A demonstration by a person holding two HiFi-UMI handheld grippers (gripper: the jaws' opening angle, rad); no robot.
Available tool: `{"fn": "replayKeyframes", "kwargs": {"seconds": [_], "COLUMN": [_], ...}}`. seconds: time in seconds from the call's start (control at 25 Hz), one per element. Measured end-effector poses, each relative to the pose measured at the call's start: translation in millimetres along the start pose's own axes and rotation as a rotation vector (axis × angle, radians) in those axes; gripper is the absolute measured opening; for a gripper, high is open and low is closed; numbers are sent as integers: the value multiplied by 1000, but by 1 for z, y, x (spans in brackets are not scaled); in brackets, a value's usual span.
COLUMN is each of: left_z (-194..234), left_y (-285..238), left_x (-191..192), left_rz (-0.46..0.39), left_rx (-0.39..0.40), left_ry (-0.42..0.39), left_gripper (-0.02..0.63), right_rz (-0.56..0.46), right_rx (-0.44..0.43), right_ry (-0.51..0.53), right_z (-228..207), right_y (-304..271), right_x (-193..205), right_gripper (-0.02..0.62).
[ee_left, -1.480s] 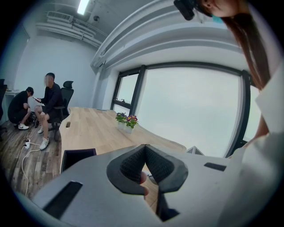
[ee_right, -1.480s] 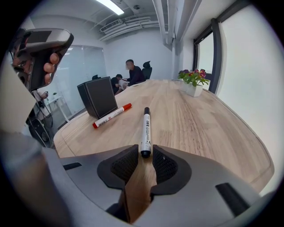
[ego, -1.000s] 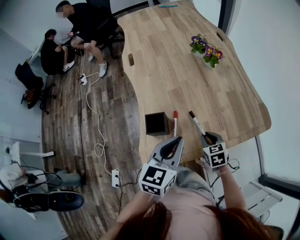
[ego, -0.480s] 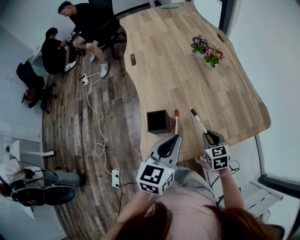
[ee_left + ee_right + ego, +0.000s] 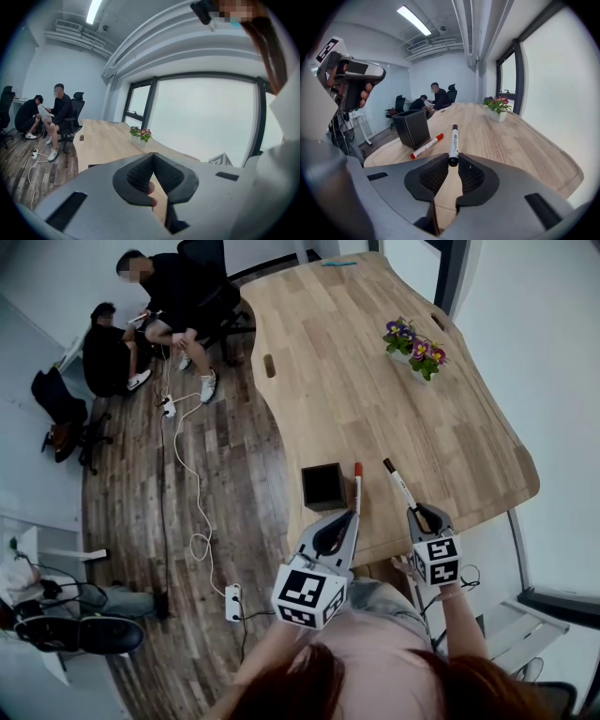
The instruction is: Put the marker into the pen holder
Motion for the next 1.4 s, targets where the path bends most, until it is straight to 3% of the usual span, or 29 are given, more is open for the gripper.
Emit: {"fn": "replayKeyframes", "kwargs": {"seconds": [0.84, 1.4], "left_z": [33, 49], "left_y": [31, 34], "left_x": [-13, -20], "left_rz": [-21, -50], "left_rx": [3, -12], "left_ry": [8, 18], "left_gripper": [2, 2], "right_rz": [-62, -93], "right_rx": [19, -26], "right_ry": [-15, 12], "right_z": [36, 59], "right_y": [28, 40], "right_x": [-42, -66], "right_gripper": [58, 58]}}
Point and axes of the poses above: the fingertips, and each gripper's own axes: y backward along the fingers, z to its left, x out of its underside, the point moved 3 cm from there along y, backward along the fingers
